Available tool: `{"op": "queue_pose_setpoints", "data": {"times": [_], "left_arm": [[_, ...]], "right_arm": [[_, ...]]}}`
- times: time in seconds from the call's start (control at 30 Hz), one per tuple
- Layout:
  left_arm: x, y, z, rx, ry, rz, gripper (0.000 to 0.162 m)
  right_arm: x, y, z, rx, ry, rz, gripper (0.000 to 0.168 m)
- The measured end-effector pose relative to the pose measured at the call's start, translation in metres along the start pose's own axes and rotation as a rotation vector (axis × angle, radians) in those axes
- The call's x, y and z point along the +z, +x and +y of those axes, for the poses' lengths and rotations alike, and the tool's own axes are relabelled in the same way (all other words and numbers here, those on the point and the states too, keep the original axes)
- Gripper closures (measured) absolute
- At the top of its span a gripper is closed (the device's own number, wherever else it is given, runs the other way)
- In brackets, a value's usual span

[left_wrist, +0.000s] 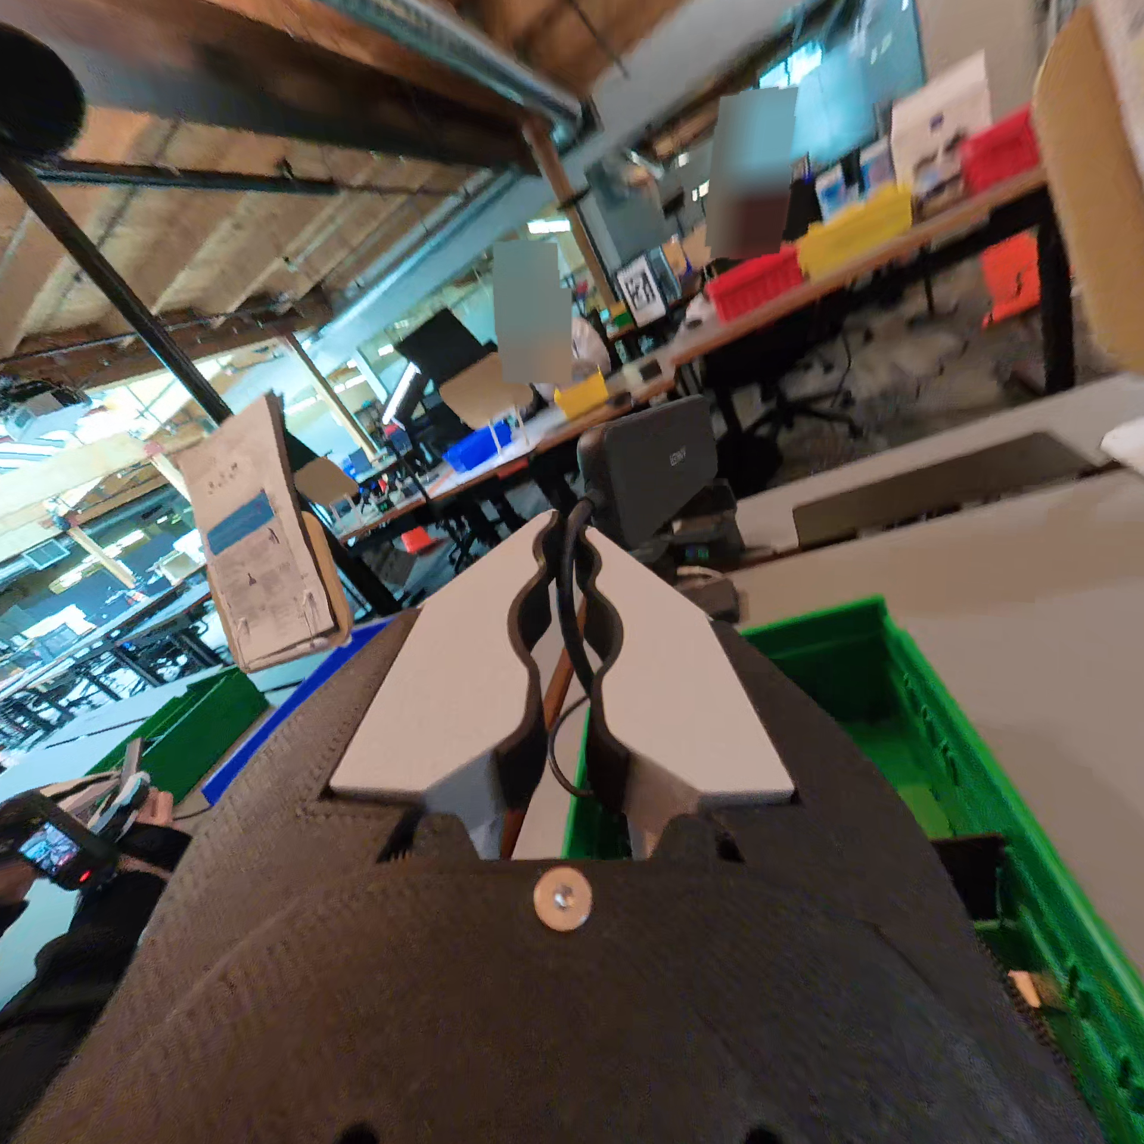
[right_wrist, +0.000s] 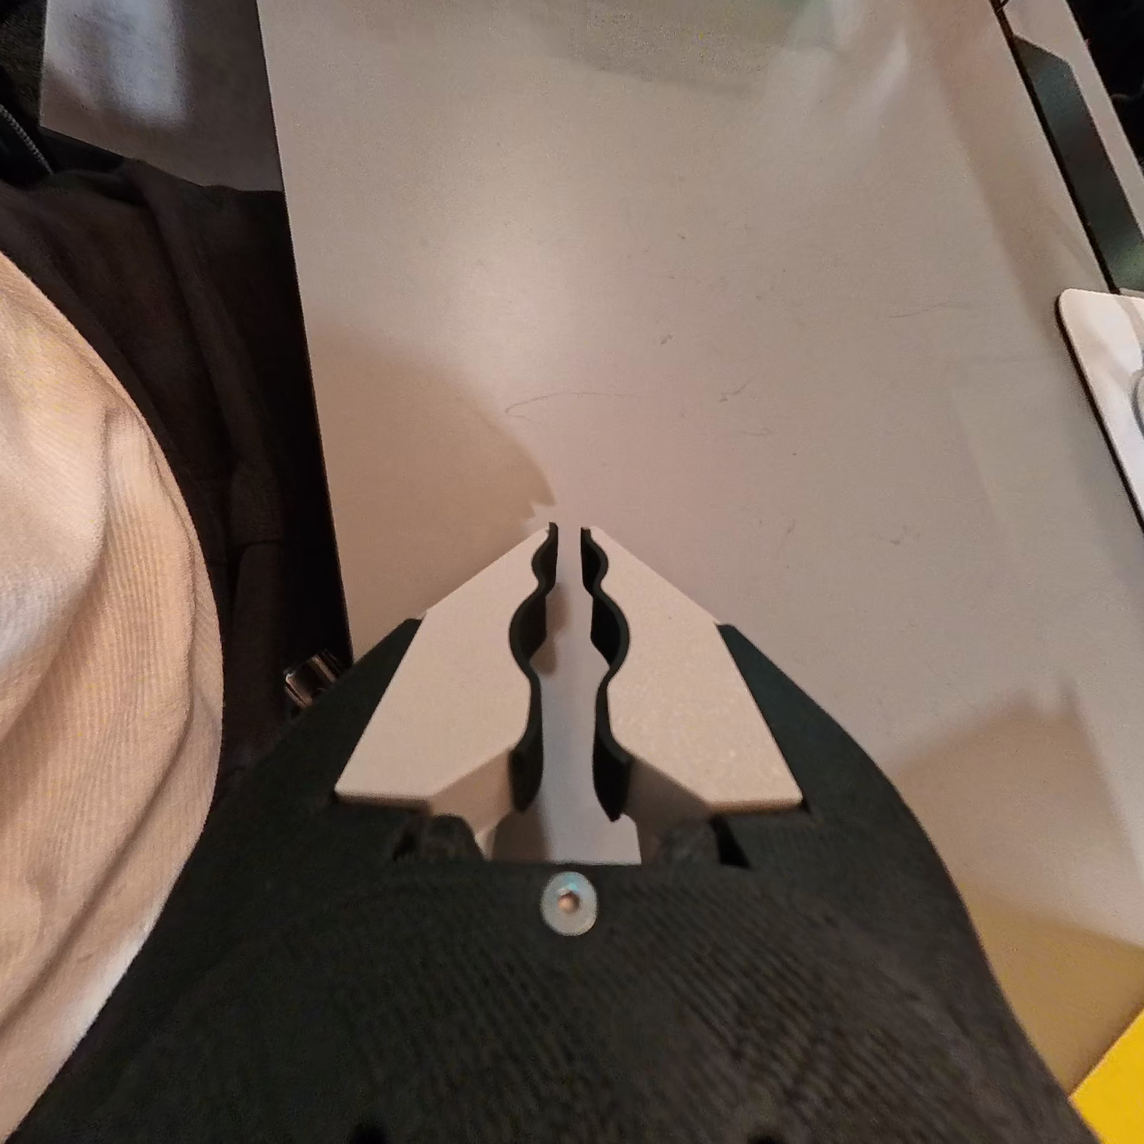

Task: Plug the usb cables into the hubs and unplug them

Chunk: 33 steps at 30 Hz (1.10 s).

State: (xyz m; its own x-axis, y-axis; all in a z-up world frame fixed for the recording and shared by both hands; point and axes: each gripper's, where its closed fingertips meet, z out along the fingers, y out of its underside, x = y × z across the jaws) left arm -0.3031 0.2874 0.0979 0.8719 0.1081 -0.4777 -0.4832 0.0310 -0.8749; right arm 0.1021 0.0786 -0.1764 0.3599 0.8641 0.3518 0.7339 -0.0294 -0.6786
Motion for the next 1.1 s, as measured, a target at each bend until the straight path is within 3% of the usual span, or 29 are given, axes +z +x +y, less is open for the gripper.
{"op": "queue_pose_setpoints", "data": {"times": [0.13,0.27,0.4,0.5,0.6,0.7,0.87,1.03,1.1], "left_arm": [[-0.029,-0.012,-0.046,-0.06,0.122,0.0,0.159],[-0.051,0.009,-0.085,-0.105,0.231,0.116,0.16],[-0.065,0.072,-0.114,-0.136,0.298,0.36,0.16],[-0.076,0.145,-0.125,-0.167,0.3,0.614,0.161],[-0.097,0.228,-0.127,-0.18,0.29,0.886,0.161],[-0.125,0.299,-0.12,-0.149,0.275,1.098,0.161],[-0.181,0.376,-0.091,0.062,0.365,1.355,0.16],[-0.213,0.401,-0.081,0.163,0.413,1.452,0.16],[-0.222,0.405,-0.078,0.188,0.418,1.486,0.159]], "right_arm": [[0.001,0.0,0.0,-0.002,-0.004,-0.001,0.162],[0.0,-0.001,-0.001,0.005,0.005,-0.005,0.162],[-0.003,0.0,-0.009,0.07,0.063,-0.034,0.162],[-0.009,0.008,-0.015,0.158,0.133,-0.039,0.162],[-0.024,0.028,-0.025,0.279,0.252,-0.005,0.154],[-0.052,0.061,-0.036,0.42,0.426,0.093,0.13],[-0.099,0.101,-0.033,0.509,0.628,0.255,0.103],[-0.088,0.068,-0.045,0.41,0.599,0.052,0.108],[-0.075,0.051,-0.045,0.357,0.528,-0.012,0.125]]}}
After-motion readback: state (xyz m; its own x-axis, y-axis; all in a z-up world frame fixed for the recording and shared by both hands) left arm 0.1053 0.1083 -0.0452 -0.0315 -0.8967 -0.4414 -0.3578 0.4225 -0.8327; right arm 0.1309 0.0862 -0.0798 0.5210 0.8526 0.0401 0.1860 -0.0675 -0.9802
